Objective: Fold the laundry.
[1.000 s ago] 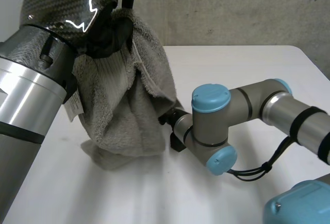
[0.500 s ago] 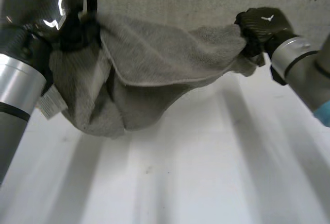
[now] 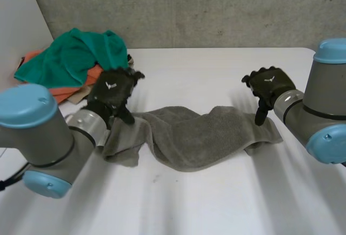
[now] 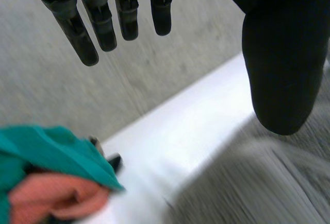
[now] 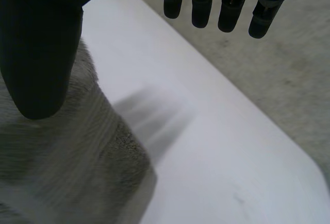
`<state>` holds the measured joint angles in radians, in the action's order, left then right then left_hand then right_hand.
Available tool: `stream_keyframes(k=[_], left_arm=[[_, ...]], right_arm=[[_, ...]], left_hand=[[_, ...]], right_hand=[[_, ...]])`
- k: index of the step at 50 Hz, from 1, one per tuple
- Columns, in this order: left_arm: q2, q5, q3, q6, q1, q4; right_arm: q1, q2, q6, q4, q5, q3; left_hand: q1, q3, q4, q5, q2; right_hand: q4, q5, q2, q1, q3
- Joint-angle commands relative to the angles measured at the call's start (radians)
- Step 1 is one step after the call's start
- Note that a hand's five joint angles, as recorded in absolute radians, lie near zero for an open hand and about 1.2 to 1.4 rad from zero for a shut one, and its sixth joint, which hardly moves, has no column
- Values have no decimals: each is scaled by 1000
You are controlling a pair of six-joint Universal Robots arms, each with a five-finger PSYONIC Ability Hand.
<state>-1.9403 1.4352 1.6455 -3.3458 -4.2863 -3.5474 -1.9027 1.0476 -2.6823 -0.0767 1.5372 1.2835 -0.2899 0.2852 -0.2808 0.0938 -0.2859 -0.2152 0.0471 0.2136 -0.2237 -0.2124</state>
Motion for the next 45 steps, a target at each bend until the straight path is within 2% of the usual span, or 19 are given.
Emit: stream_keyframes(k=[1,6,13,18,25,31,33,35,38,39,40,41,42,45], left_arm=[[263,1,71,8,-13,77],[391,-9,174,6,-84,134],[374,-16,212,5,-122,143],[244,-27,178,-6,-122,134],[12,-78,36,-21,-121,157],[-121,-79,-88,-118,-107,238],[-170,-78,-137,-161,-101,278],[-204,-76,-176,-182,-99,300],[-255,-75,-243,-190,-96,326],[-278,-75,-278,-190,-90,332],[-287,-70,-295,-190,-89,334],[-295,-65,-312,-192,-86,334],[-299,-65,-329,-193,-84,331],[-302,-65,-415,-198,-73,318]], right_arm=[[4,170,-10,15,6,51],[4,281,8,-27,6,126],[68,331,45,-176,1,226],[137,333,64,-161,-29,324],[181,295,47,26,-195,431],[194,136,29,172,-246,416],[191,97,35,190,-243,398],[186,43,42,201,-239,357],[183,-23,48,203,-233,297],[183,-44,50,203,-233,277],[185,-57,48,203,-233,260],[183,-73,50,203,-233,235],[185,-89,50,206,-232,194],[185,-95,48,227,-224,119]], left_hand=[[41,-36,32,-20,37],[-11,16,-20,33,-15],[-70,75,-79,92,-74],[-79,84,-88,101,-83],[-88,93,-97,110,-92],[-106,110,-115,127,-110],[-187,192,-196,209,-191],[-343,347,-352,364,-347],[-698,702,-707,719,-702],[-940,945,-949,961,-944],[-1082,1087,-1091,1103,-1086],[-1106,1111,-1115,1128,-1110],[-1106,1111,-1116,1128,-1110],[-1106,1111,-1116,1128,-1110]], right_hand=[[41,-47,-39,49,38],[41,-47,-39,49,38],[41,-47,-39,49,38],[41,-47,-39,49,38],[24,-31,-23,33,22],[-31,25,33,-23,-34],[-46,39,47,-37,-49],[-140,133,141,-131,-142],[-277,271,279,-268,-280],[-403,396,404,-394,-406],[-529,523,531,-521,-532],[-780,774,782,-772,-783],[-1177,1171,1179,-1169,-1180],[-1181,1175,1183,-1173,-1184]])
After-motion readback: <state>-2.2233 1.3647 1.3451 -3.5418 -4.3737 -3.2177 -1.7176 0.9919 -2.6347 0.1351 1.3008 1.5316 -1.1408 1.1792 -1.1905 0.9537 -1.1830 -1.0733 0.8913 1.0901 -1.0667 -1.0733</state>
